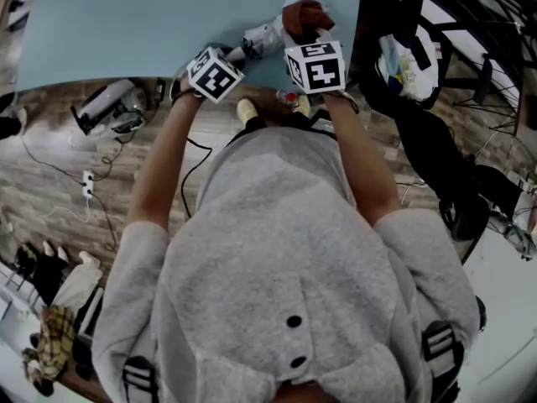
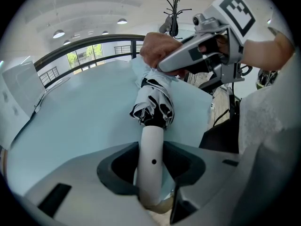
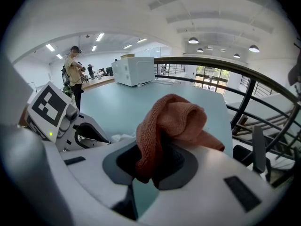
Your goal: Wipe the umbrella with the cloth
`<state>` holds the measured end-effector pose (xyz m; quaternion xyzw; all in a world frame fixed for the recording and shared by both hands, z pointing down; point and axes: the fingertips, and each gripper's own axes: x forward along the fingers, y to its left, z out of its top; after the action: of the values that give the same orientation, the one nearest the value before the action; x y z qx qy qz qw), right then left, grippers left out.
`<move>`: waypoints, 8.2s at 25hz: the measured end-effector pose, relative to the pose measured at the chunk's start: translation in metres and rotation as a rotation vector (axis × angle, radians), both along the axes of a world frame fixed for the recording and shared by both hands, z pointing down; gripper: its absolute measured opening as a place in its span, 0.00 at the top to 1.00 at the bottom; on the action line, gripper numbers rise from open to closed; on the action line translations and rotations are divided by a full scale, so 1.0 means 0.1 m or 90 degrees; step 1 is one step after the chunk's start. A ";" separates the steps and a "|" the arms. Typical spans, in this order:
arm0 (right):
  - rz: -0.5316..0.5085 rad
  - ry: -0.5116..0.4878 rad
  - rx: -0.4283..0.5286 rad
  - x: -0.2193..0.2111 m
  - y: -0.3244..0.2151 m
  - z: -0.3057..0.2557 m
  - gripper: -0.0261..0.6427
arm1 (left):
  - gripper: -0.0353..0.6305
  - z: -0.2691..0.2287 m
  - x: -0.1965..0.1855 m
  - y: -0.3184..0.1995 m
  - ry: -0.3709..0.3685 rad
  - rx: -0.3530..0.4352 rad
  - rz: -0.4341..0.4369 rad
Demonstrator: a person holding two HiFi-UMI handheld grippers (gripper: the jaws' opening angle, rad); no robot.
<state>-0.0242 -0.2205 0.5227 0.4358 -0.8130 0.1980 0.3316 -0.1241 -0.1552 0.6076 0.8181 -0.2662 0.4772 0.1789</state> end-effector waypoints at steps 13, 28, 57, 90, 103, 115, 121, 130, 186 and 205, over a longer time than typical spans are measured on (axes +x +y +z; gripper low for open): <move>-0.035 -0.004 -0.034 -0.14 0.04 0.07 0.84 | 0.69 0.01 0.03 -0.01 0.008 -0.010 0.005; -0.064 -0.012 -0.058 -0.40 0.03 0.06 0.84 | 0.69 0.01 0.00 -0.03 0.002 -0.011 0.003; 0.066 -0.332 -0.306 -0.67 -0.40 0.02 0.84 | 0.69 0.01 0.05 0.00 0.012 -0.012 0.007; -0.016 0.073 -0.162 -0.08 -0.60 0.18 0.84 | 0.69 0.01 0.02 0.02 -0.003 -0.008 -0.003; 0.009 0.086 -0.135 0.19 -0.77 0.07 0.84 | 0.69 0.00 0.00 0.02 -0.005 -0.009 -0.005; 0.022 0.110 -0.117 0.46 -0.92 0.02 0.84 | 0.69 0.01 -0.02 0.01 -0.010 -0.013 -0.001; 0.029 0.125 -0.111 0.68 -0.95 -0.02 0.84 | 0.69 -0.01 0.01 0.00 -0.011 -0.007 0.003; 0.077 0.225 -0.098 1.43 -0.94 -0.05 0.84 | 0.69 0.00 0.00 0.01 -0.007 -0.016 0.002; -0.085 0.065 -0.220 0.04 0.38 0.62 0.84 | 0.70 0.01 0.01 0.02 -0.016 -0.017 0.010; -0.111 0.056 -0.228 -0.24 0.45 0.62 0.84 | 0.70 0.01 0.01 0.00 -0.009 -0.017 0.019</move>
<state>-0.0479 -0.1753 0.5848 0.3057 -0.7841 0.2907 0.4551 -0.1232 -0.1551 0.6084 0.8162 -0.2490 0.4889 0.1809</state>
